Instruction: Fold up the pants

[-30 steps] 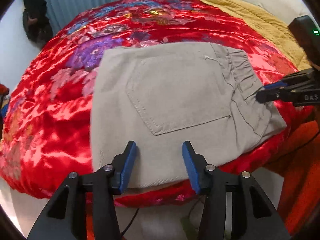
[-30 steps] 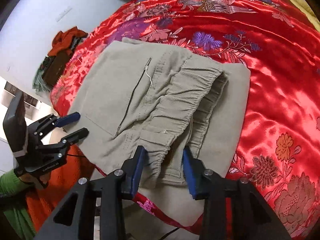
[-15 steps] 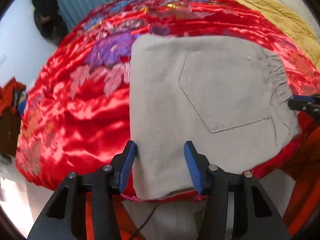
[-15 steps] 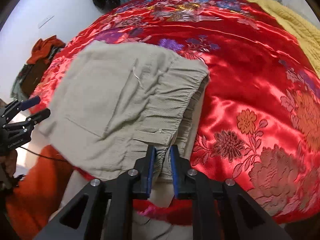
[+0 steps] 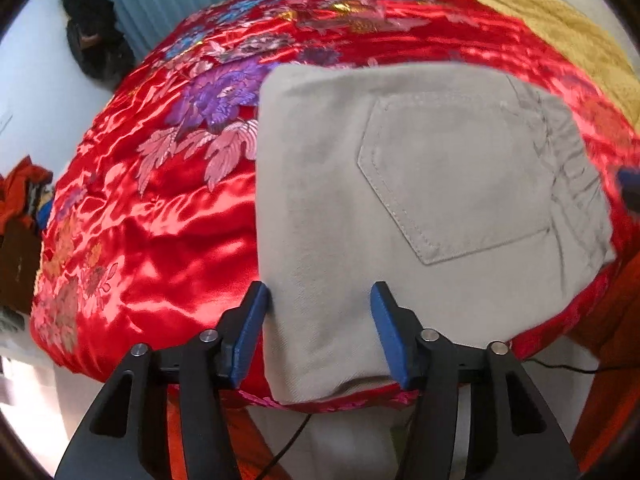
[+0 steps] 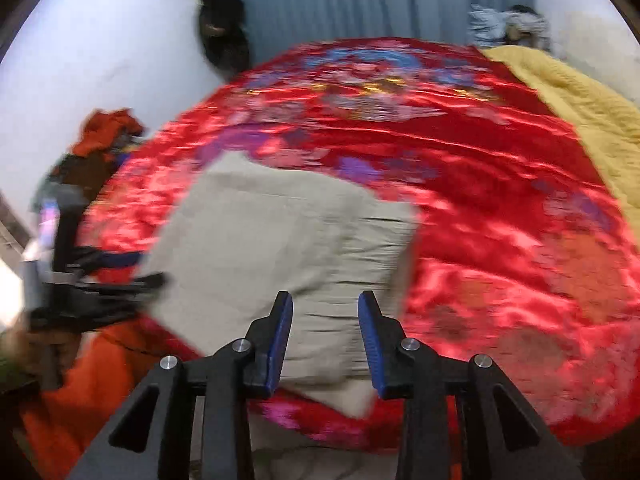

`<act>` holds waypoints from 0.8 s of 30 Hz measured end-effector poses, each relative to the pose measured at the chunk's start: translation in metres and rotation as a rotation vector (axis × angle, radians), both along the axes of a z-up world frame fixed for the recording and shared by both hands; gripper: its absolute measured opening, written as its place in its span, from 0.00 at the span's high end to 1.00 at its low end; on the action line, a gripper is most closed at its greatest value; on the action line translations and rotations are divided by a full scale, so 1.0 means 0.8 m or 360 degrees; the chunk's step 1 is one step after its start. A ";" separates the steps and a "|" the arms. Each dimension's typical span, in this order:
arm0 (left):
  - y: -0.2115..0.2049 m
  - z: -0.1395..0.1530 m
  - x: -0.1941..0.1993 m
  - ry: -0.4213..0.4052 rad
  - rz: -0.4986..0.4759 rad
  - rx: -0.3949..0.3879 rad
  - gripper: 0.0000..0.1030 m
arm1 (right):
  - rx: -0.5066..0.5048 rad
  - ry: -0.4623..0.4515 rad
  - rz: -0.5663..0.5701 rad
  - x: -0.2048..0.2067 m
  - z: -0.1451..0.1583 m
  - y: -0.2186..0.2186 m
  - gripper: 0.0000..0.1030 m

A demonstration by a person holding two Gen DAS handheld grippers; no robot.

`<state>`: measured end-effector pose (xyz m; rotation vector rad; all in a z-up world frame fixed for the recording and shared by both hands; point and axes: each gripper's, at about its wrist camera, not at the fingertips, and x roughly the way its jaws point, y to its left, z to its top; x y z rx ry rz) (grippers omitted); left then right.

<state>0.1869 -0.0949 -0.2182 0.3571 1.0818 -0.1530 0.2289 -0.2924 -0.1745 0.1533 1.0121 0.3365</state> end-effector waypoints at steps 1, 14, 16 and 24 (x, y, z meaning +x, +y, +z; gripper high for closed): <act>0.001 0.002 0.000 0.0009 -0.0018 -0.0007 0.44 | 0.0000 0.0081 0.0002 0.002 -0.015 0.003 0.66; 0.064 -0.006 0.094 0.0373 0.0063 -0.0565 0.18 | 0.0664 0.0430 -0.0290 0.055 -0.080 -0.122 0.33; 0.053 -0.016 0.097 0.0428 0.0017 -0.0603 0.17 | 0.0734 0.0518 -0.0245 0.070 -0.101 -0.115 0.33; 0.033 0.007 0.091 0.0411 0.0024 -0.0574 0.79 | 0.0534 0.0567 -0.0090 0.099 -0.110 -0.070 0.58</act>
